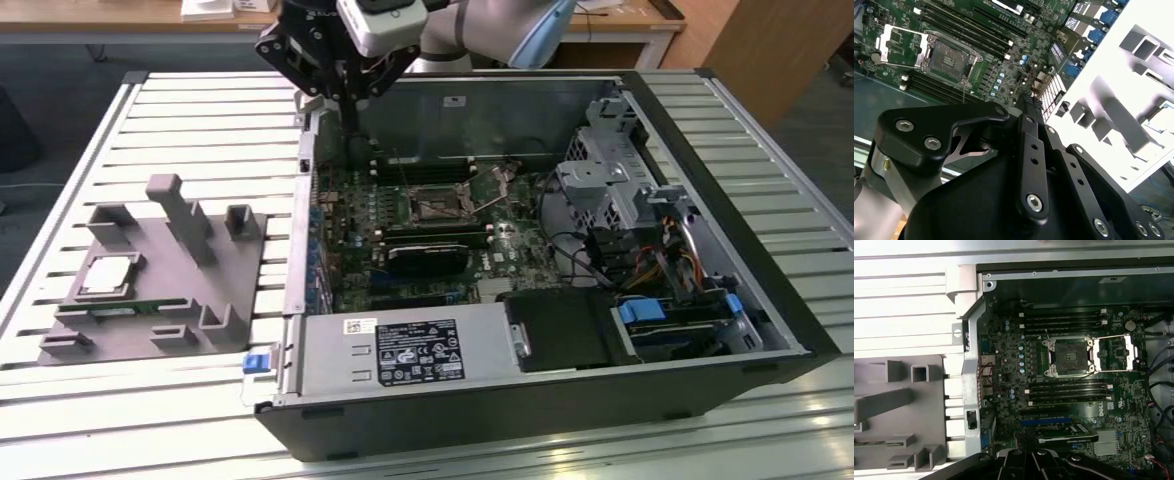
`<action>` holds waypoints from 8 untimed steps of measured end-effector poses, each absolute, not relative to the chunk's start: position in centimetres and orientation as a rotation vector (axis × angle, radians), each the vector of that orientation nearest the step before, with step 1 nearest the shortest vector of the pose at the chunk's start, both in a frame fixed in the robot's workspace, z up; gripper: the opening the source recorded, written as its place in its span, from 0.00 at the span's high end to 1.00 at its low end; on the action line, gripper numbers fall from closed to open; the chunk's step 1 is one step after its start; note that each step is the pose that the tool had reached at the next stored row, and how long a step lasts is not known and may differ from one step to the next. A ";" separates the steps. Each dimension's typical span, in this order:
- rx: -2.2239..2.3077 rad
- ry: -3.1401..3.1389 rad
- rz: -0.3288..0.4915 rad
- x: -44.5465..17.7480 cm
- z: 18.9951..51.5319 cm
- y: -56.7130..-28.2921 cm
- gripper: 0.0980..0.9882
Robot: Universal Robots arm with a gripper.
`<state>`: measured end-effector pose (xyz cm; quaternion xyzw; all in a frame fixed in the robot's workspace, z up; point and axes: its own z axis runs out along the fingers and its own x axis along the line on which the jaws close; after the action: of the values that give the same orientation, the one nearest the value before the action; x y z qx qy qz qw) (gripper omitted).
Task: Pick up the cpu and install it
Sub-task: 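Reach for the cpu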
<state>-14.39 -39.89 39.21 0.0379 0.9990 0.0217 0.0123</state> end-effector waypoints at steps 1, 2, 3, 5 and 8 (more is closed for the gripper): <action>0.118 3.114 0.068 -14.5 39.2 -39.9 0.99; 0.118 3.114 0.068 -14.5 39.2 -39.9 0.99; 0.118 3.114 0.068 -14.6 39.2 -39.9 0.99; 0.118 3.114 0.068 -14.8 39.2 -39.9 0.99; 0.118 3.114 0.068 -15.0 39.2 -39.9 0.99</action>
<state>-15.01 -39.89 39.17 0.0379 0.9990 0.0217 0.0123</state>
